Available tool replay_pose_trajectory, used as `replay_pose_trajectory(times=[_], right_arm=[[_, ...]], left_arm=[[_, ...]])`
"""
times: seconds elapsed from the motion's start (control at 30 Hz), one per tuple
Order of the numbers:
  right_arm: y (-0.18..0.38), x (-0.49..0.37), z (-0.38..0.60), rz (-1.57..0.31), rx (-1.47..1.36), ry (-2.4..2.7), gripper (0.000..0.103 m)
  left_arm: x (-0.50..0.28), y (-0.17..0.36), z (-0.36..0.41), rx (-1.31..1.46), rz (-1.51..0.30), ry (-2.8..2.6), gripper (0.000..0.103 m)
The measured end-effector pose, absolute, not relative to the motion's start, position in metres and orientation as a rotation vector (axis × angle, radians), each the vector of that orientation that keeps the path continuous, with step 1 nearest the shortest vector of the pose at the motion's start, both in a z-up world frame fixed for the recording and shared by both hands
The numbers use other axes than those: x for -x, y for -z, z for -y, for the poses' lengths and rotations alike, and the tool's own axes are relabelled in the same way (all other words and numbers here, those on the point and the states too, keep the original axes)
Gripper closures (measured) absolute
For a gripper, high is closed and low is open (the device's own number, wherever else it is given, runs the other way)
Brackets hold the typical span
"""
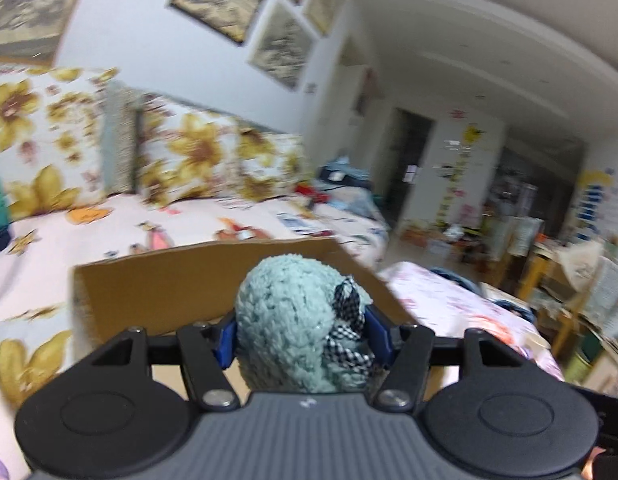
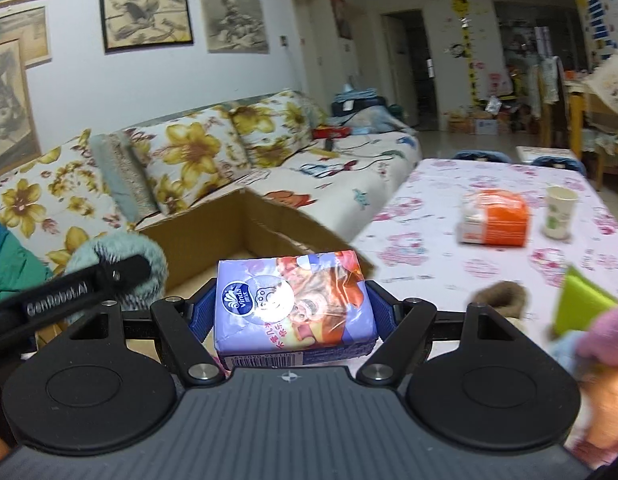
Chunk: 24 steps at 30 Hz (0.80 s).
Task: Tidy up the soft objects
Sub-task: 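Place the teal ball in the box with left while right drops the tissue pack in, then move the right tool toward the orange towel roll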
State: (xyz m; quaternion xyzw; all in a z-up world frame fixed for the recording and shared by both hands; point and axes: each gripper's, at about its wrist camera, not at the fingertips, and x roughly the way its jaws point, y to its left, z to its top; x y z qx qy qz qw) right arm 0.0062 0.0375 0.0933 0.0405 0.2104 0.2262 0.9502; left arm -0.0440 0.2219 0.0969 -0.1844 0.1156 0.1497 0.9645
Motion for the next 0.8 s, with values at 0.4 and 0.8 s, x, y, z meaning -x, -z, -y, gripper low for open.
replay_pose_trajectory(times=[0.4, 0.8], right_arm=[[-0.083, -0.025, -0.076, -0.476, -0.042, -0.560, 0.002], [-0.091, 0.013, -0.003, -0.415, -0.122, -0.291, 0.000]], left_arm=[[0.060, -0.095, -0.240, 0.418, -0.197, -0.412, 0.021], [0.055, -0.087, -0.210, 0.247, -0.220, -0.383, 0.016]])
